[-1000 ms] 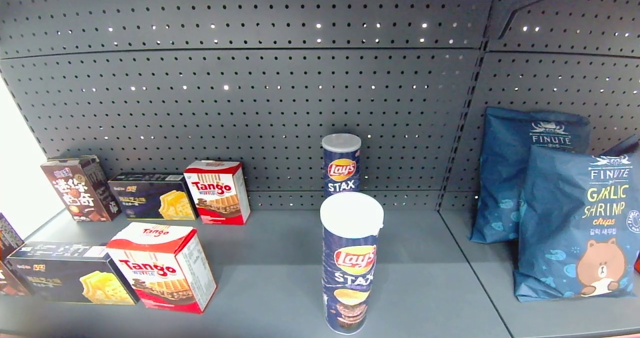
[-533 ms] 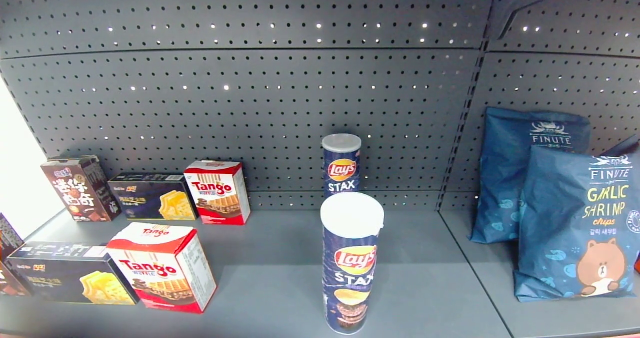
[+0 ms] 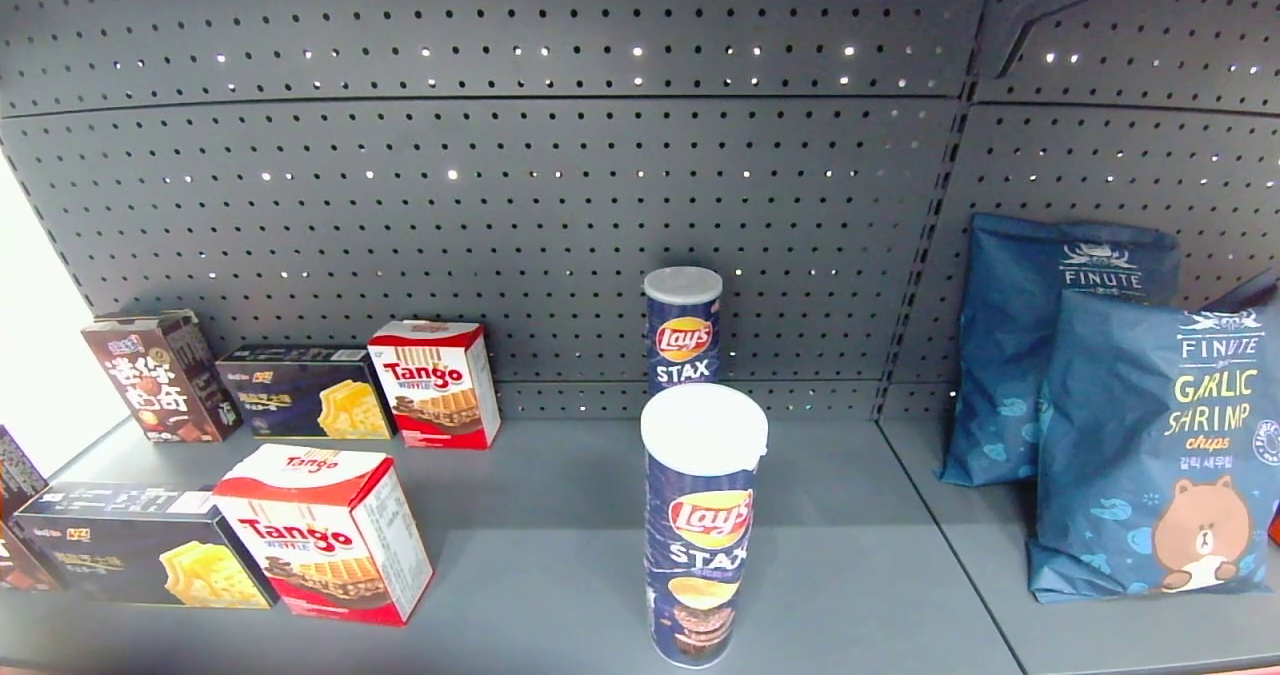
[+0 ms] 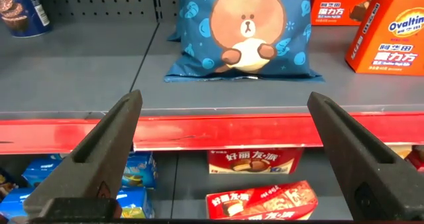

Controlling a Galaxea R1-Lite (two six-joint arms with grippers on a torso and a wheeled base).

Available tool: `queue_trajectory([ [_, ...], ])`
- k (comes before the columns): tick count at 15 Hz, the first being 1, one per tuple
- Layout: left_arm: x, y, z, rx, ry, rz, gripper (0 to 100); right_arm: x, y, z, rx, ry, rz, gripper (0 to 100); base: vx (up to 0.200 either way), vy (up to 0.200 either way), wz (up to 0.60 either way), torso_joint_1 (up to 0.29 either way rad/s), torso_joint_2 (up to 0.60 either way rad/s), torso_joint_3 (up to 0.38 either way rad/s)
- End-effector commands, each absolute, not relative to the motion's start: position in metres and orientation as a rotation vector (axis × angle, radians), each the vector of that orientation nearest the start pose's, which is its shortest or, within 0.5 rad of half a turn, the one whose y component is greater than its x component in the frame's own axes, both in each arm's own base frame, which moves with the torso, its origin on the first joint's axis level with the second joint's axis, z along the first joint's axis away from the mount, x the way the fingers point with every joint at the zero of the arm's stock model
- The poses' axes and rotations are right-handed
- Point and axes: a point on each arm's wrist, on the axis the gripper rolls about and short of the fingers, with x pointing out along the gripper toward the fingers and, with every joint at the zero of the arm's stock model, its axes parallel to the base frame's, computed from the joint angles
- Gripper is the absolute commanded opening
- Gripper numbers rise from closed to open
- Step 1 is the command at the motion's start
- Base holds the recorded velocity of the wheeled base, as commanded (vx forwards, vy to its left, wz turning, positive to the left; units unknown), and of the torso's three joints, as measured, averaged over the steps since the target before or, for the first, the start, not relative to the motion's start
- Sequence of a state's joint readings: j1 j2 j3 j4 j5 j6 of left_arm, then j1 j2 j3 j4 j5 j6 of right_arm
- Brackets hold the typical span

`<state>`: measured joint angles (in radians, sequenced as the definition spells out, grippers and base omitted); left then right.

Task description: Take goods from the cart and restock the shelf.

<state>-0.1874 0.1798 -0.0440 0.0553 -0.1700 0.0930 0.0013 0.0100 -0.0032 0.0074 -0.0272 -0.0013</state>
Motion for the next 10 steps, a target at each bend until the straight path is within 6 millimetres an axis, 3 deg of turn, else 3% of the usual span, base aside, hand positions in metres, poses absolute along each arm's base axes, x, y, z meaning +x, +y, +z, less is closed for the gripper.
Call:
queue_trajectory([
  [1, -0.010, -0.004, 0.086, 0.077, 0.220, -0.182, 100, -0.022, -0.001, 0.076, -0.002, 0.017, -0.026, 100, 0.000, 0.000, 0.00, 0.000, 0.00, 0.000],
  [3, -0.019, -0.005, 0.084, 0.082, 0.113, -0.091, 100, -0.022, -0.001, 0.076, -0.002, 0.017, -0.026, 100, 0.000, 0.000, 0.00, 0.000, 0.00, 0.000],
  [7, -0.016, 0.000, 0.076, 0.053, 0.106, 0.111, 100, -0.022, -0.001, 0.076, -0.002, 0.017, -0.026, 100, 0.000, 0.000, 0.00, 0.000, 0.00, 0.000],
  [10, -0.023, 0.000, 0.075, 0.091, 0.002, -0.015, 100, -0.022, -0.001, 0.076, -0.002, 0.017, -0.026, 100, 0.000, 0.000, 0.00, 0.000, 0.00, 0.000],
])
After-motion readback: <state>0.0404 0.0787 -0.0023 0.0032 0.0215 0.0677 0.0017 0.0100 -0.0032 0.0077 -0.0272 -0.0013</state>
